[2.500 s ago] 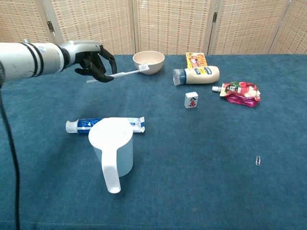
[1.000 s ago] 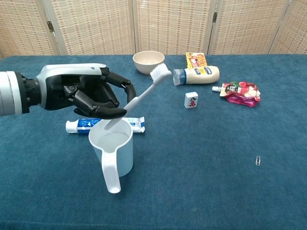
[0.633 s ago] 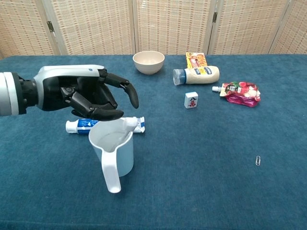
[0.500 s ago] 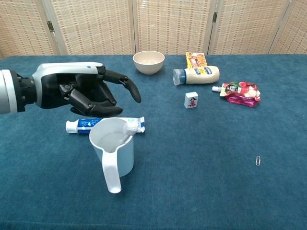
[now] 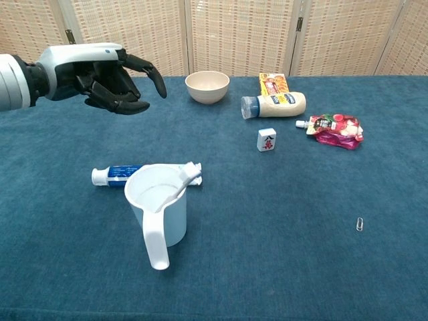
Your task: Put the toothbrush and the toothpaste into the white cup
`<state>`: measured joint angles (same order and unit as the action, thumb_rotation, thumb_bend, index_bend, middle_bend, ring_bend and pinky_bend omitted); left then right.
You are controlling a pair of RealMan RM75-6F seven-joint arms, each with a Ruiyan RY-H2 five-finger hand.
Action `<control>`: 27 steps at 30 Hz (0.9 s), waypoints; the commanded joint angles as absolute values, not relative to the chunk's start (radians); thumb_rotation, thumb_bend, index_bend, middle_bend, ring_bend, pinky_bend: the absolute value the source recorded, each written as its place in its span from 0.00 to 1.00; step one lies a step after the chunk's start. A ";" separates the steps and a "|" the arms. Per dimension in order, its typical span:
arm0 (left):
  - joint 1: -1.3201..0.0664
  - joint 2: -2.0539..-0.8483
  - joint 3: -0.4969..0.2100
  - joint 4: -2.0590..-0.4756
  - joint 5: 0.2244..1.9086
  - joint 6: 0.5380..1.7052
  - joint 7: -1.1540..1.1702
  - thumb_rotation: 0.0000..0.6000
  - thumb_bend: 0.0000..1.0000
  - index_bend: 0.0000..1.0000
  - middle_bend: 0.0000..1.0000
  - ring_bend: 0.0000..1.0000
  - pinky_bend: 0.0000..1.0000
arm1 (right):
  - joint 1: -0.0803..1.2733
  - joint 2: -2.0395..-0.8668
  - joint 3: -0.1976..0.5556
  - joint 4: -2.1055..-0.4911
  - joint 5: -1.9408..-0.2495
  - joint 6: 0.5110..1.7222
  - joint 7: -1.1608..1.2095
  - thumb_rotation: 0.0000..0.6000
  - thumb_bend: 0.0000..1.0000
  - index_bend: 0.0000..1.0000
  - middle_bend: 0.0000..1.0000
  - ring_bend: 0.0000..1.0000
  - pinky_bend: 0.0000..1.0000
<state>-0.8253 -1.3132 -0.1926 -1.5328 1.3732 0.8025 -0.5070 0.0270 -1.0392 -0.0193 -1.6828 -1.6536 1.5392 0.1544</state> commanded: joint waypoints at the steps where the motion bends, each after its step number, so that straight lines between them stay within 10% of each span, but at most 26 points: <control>1: -0.863 -1.364 -0.198 -1.453 1.279 0.752 -0.360 1.00 0.46 0.43 0.94 0.88 0.98 | 0.028 -1.039 -0.019 -1.684 -1.654 1.538 0.153 1.00 0.25 0.06 0.15 0.14 0.08; 27: -0.962 -1.545 -0.129 -1.329 1.035 0.646 0.154 1.00 0.38 0.32 0.94 0.88 0.97 | 0.025 -1.039 -0.019 -1.675 -1.630 1.528 0.160 1.00 0.25 0.06 0.15 0.15 0.08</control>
<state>-0.9545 -1.5455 -0.1273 -1.3247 1.0567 0.6546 0.1399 0.0248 -1.0386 -0.0188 -1.6752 -1.6298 1.5283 0.1597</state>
